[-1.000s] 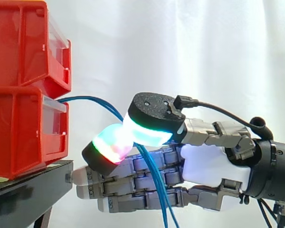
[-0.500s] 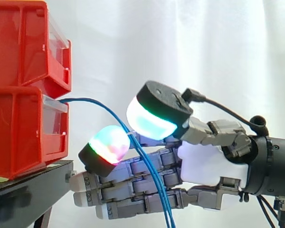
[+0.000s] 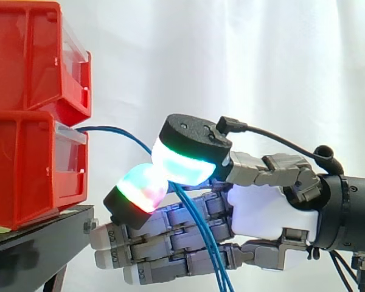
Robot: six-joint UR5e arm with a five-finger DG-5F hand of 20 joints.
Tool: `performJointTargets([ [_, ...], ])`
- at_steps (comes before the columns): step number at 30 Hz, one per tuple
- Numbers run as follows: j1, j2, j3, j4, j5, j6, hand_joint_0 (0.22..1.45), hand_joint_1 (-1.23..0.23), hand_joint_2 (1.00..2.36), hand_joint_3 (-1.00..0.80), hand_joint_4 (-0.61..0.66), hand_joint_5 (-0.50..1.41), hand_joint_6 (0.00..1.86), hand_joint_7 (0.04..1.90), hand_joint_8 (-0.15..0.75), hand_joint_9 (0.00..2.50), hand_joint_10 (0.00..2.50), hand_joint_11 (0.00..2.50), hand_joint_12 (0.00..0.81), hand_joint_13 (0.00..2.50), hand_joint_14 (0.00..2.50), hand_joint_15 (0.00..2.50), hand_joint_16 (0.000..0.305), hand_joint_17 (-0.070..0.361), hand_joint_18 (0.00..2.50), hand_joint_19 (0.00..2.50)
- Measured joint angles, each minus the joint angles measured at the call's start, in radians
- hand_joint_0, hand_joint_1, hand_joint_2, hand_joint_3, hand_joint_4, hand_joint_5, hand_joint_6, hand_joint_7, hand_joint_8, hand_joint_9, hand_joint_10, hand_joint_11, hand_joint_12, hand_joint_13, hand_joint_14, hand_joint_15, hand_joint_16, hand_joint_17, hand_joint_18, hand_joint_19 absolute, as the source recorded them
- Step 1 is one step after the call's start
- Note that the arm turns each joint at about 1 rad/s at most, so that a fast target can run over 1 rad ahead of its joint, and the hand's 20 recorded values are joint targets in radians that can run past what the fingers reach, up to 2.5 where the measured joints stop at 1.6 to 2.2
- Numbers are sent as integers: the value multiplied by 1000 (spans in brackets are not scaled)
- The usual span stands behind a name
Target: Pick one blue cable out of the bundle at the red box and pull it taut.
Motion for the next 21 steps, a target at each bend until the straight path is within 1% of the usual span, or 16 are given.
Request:
performJointTargets([
  [1,0,0,0,0,0,3,664,-875,1013,-282,99,-147,906,1069,312,372,1,85,353,254,1,60,48,108,142,0],
  [4,0,0,0,-1,0,11,696,-922,1013,-314,67,-152,912,1024,309,367,1,89,353,254,0,53,48,109,161,0],
  [5,0,0,0,-2,0,13,718,-946,1011,-356,66,-154,911,1042,306,367,0,85,354,254,0,43,48,109,165,0],
  [7,-1,0,0,-5,0,16,743,-962,1005,-446,67,-158,912,995,302,364,2,90,355,256,0,47,48,108,174,0],
  [8,-1,0,0,-7,0,17,738,-982,1000,-500,90,-159,909,951,301,363,1,91,355,255,0,39,48,108,176,0],
  [9,-1,0,0,-7,0,17,700,-983,1000,-500,153,-158,898,930,297,360,1,79,356,249,0,38,48,108,174,0],
  [10,-1,0,0,-8,0,18,673,-977,1000,-500,172,-157,895,938,297,360,2,78,357,246,2,41,48,108,172,0],
  [11,-2,1,1,-9,-1,19,616,-958,1000,-500,176,-157,894,933,296,360,2,85,357,243,0,53,48,109,159,0],
  [12,-2,1,1,-11,-2,20,520,-908,1000,-500,192,-155,891,899,308,366,1,102,368,231,3,65,52,116,135,0],
  [14,-2,1,1,-15,-7,22,481,-843,1000,-500,202,-153,887,856,318,368,1,103,380,226,2,67,54,122,131,0],
  [15,-2,2,1,-16,-10,23,463,-763,1000,-500,204,-149,877,834,326,375,0,95,386,226,2,71,56,126,122,0],
  [16,-3,2,1,-18,-12,23,463,-743,1000,-500,199,-147,873,831,330,384,1,100,386,225,2,75,56,126,115,0],
  [17,-3,2,1,-21,-15,23,476,-681,1000,-500,192,-142,860,859,330,398,1,106,381,222,3,72,55,124,105,11],
  [19,-3,3,3,-24,-19,24,512,-611,1000,-500,175,-141,854,879,321,404,1,93,366,215,2,73,52,117,91,18],
  [20,-4,2,4,-25,-21,24,554,-582,1000,-500,163,-141,851,912,313,409,1,92,355,209,2,75,49,111,78,28],
  [21,-4,3,4,-26,-21,24,587,-589,1002,-460,153,-142,852,939,309,410,1,87,349,207,2,77,48,108,73,28],
])
